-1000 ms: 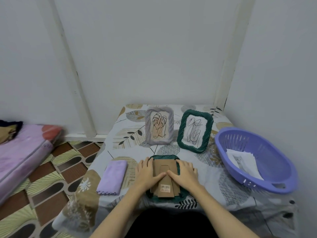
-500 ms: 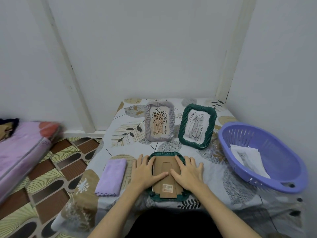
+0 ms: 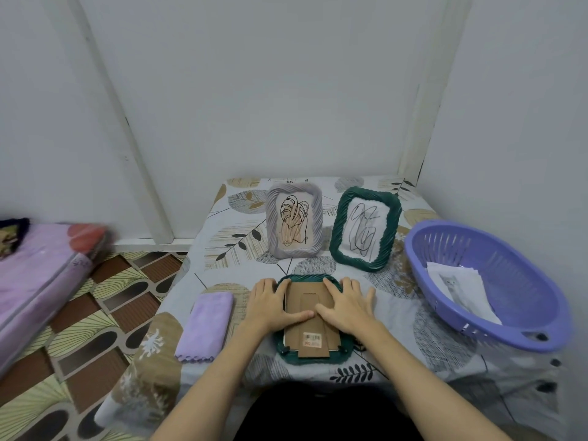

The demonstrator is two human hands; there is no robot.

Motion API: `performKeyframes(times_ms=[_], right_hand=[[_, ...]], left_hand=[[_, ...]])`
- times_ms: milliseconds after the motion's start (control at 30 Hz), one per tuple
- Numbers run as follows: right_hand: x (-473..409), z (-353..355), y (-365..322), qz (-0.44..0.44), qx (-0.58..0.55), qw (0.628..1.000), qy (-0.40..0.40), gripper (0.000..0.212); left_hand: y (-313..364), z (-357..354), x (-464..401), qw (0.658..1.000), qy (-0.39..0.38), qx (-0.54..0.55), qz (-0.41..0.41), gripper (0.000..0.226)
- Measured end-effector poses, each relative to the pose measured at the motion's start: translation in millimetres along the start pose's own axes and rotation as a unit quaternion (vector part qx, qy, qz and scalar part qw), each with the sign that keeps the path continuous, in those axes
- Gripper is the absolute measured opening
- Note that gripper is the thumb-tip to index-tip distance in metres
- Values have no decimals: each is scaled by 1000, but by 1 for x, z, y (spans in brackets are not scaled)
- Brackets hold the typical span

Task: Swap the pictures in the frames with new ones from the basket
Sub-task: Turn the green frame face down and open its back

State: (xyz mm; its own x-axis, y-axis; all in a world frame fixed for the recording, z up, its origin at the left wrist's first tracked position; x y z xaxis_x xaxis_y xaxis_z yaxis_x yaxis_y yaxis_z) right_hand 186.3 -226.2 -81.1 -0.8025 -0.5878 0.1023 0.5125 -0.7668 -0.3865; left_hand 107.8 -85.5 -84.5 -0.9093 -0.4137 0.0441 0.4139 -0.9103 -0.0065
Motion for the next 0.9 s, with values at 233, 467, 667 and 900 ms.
performKeyframes(times_ms=[233, 467, 667, 900], right_hand=[[39, 16, 13, 44, -130, 989, 48, 91], [84, 5, 19, 95, -142, 985, 22, 84], [88, -3, 26, 63, -190, 979, 26, 74], [92, -5, 25, 61, -245, 967, 40, 54]], left_hand=[[1, 4, 28, 983, 12, 176, -45, 90], [-1, 3, 71, 954, -14, 264, -142, 64], [-1, -3, 75, 939, 6, 322, -124, 38], [-1, -6, 79, 924, 10, 367, -106, 31]])
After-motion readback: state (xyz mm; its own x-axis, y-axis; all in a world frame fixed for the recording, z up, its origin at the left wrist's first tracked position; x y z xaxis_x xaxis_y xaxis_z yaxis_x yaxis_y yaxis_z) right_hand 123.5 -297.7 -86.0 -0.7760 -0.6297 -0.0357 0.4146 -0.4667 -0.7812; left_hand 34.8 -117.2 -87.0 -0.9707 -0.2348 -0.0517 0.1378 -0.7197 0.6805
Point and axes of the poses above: each hand's wrist, its own x-axis away from the middle knuckle, its own z-axis out of the back of the hand, y = z × x, the point moved 10 cm from there along -x, towards the middle knuckle, and after that the axes turned 14 degrees about -x, right-handed, at the moved point
